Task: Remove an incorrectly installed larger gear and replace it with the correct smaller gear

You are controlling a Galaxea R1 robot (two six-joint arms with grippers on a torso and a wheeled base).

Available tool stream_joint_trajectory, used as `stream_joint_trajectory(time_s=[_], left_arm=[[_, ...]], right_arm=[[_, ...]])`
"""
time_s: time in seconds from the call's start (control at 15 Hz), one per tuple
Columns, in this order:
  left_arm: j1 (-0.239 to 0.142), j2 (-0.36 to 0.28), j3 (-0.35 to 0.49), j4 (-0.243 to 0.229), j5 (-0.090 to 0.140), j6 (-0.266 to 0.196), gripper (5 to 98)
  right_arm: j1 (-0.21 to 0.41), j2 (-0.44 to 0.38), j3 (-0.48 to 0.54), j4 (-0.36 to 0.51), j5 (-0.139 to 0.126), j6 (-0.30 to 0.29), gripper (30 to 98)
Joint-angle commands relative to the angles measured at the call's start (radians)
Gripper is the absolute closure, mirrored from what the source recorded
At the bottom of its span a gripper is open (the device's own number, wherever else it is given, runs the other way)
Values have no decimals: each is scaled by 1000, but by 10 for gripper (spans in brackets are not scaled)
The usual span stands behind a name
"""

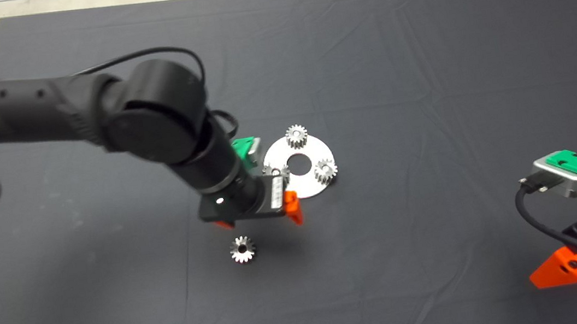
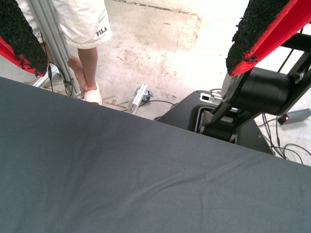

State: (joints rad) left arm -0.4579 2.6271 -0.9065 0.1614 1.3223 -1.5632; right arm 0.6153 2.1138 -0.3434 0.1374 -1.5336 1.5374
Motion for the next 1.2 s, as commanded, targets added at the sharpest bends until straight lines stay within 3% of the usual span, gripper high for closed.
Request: stream_joint_trajectory(time_s=[0.0,0.13,0.4,0.6,0.73,0.87,1.13], left_arm=[[-13,69,-140,3,-6,89,61],[-13,124,-218,4,9,121,61],[-12,158,-307,30,45,147,61],[-12,204,-390,33,116,205,61],[-12,202,-402,33,127,209,61],[-12,202,-408,36,155,209,61],[-9,204,-441,43,174,224,61]], right_arm=[[18,2,2,31,-56,-3,316],[18,2,2,31,-57,-3,316],[17,2,2,31,-57,-4,316],[17,2,3,31,-57,-5,316],[17,2,3,33,-57,-5,316],[17,2,2,31,-57,-5,315],[17,2,2,31,-57,-4,316]])
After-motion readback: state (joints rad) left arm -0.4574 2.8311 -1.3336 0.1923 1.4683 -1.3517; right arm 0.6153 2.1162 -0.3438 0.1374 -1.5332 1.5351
